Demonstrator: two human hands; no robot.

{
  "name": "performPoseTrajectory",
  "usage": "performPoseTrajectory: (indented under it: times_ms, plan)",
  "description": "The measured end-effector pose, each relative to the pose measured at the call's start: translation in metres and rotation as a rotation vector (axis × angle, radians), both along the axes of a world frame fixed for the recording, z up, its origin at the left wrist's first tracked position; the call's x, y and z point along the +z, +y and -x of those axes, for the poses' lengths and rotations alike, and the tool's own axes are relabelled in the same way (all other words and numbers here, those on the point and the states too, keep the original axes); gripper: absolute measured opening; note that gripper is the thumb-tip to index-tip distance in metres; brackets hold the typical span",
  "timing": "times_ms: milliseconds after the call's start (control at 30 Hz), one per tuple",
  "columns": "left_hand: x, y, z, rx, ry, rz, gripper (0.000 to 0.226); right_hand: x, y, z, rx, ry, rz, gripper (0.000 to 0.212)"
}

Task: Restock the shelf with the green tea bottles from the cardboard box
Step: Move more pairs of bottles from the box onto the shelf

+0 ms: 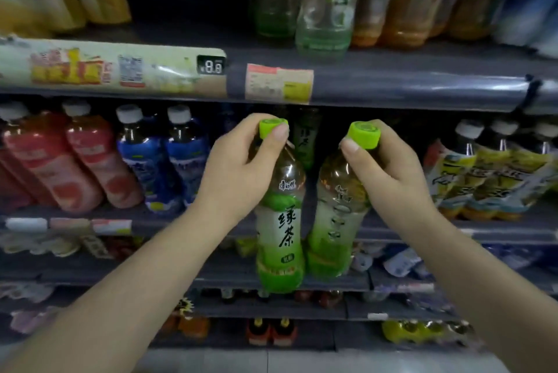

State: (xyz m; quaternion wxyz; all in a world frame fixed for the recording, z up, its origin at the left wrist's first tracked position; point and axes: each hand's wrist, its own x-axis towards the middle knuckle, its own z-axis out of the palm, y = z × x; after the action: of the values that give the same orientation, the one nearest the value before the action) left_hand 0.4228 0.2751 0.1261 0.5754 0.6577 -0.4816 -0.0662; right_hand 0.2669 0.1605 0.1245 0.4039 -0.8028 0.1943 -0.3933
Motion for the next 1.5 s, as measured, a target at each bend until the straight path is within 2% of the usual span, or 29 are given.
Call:
performPoseTrajectory:
  times_ms: [167, 267, 367, 467, 567, 667, 833, 933, 1133, 1200, 1300, 1400, 1500]
  plan:
    - [-0.011, -0.046, 0.016, -0.023, 0.064, 0.024, 0.028, -0.005, -0.041, 0.016, -0.028, 0.022, 0.045, 0.009]
    - [-0.014, -0.066, 0.016, -0.044, 0.178, 0.025, 0.029, -0.009, -0.058, 0.013, -0.065, 0.008, 0.049, 0.007]
    - [-0.016, -0.082, 0.009, -0.018, 0.258, 0.03, 0.03, -0.012, -0.074, 0.001, -0.117, -0.005, 0.022, 0.012]
    - [-0.015, -0.093, -0.001, 0.028, 0.284, 0.028, 0.031, -0.014, -0.086, -0.015, -0.102, -0.045, -0.06, 0.003]
    - [-0.015, -0.103, -0.011, 0.067, 0.296, 0.069, 0.017, -0.016, -0.093, -0.031, -0.096, -0.069, -0.087, 0.02]
    - [-0.016, -0.109, -0.022, 0.09, 0.31, 0.057, 0.016, -0.018, -0.097, -0.047, -0.099, -0.053, -0.091, 0.03]
    - [-0.027, -0.112, -0.039, 0.061, 0.224, 0.012, 0.021, -0.029, -0.099, -0.066, -0.074, 0.023, -0.099, 0.036]
    - [-0.033, -0.11, -0.044, 0.057, 0.267, -0.031, 0.016, -0.034, -0.098, -0.075, -0.063, 0.095, -0.114, 0.04]
    - [-0.037, -0.106, -0.051, -0.036, 0.238, -0.092, 0.017, -0.028, -0.098, -0.079, 0.016, 0.155, -0.155, 0.042]
    - [-0.041, -0.101, -0.057, -0.077, 0.158, -0.165, 0.026, -0.029, -0.105, -0.072, 0.108, 0.225, -0.211, 0.043]
    - [-0.051, -0.091, -0.064, -0.123, 0.073, -0.272, 0.057, -0.031, -0.112, -0.063, 0.209, 0.359, -0.223, 0.049]
    - [-0.061, -0.088, -0.061, -0.108, 0.152, -0.206, 0.059, -0.028, -0.112, -0.06, 0.162, 0.388, -0.131, 0.052]
    - [-0.063, -0.091, -0.067, -0.084, 0.18, -0.181, 0.066, -0.03, -0.101, -0.064, 0.036, 0.307, -0.077, 0.058]
